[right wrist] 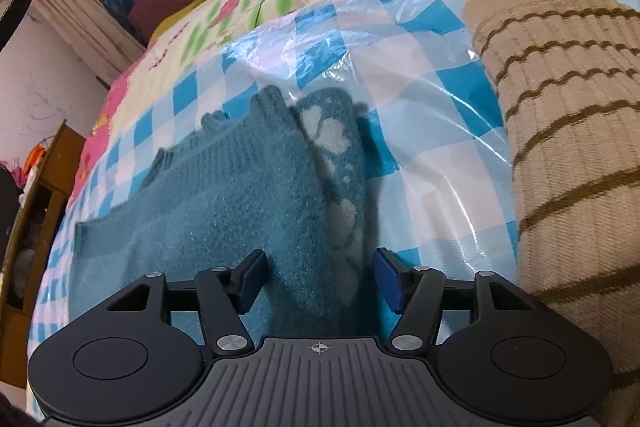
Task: Fold small clothes
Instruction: 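Grasp the side edge of the teal sweater with the right tool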
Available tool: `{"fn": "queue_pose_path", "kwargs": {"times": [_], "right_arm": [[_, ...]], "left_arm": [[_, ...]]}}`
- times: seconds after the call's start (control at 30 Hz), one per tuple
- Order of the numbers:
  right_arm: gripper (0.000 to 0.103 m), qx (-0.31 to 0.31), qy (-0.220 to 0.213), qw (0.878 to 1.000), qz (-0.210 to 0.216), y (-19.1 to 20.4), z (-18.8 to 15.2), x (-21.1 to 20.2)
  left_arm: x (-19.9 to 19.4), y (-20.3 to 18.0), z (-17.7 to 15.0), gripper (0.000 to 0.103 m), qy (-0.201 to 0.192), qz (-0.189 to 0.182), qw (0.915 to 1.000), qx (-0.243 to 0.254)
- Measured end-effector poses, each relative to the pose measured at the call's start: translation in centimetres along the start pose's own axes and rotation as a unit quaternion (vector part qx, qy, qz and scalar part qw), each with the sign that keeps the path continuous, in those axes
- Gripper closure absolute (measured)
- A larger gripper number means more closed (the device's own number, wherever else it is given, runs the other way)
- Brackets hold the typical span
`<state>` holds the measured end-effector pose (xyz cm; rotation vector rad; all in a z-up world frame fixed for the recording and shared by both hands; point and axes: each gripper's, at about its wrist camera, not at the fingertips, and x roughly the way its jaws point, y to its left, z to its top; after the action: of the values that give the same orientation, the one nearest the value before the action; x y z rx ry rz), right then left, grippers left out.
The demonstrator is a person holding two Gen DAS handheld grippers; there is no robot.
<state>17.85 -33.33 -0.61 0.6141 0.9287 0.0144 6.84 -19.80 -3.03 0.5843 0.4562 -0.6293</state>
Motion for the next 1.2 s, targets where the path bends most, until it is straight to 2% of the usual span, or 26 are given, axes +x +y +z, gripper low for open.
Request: {"fn": "queue_pose_path", "kwargs": {"times": [0.23, 0.47, 0.97, 1.1, 1.2], "right_arm": [[0.038, 0.013, 0.025, 0.999, 0.031, -0.6, 0.5, 1.0], [0.035, 0.016, 0.032, 0.998, 0.049, -0.7, 0.6, 1.7], [0.034, 0.017, 0.033, 0.997, 0.061, -0.9, 0.5, 2.0], [0.037, 0.015, 0.033, 0.997, 0.061, -0.9, 0.5, 2.0], [0.045, 0.013, 0.032, 0.997, 0.063, -0.9, 0.4, 2.0]], "left_arm": [[1.1, -0.1, 0.9, 0.026, -0.002, 0.005, 1.0, -0.005], [1.2, 0.0, 1.0, 0.026, 0.001, 0.007, 0.9999, -0.009], [1.0, 0.2, 1.2, 0.033, 0.006, 0.003, 0.9998, -0.021], [0.9, 0.3, 1.4, 0.037, 0.005, 0.001, 0.9998, -0.02], [0.7, 0.5, 1.4, 0.044, 0.003, 0.001, 0.9997, -0.023]]}}
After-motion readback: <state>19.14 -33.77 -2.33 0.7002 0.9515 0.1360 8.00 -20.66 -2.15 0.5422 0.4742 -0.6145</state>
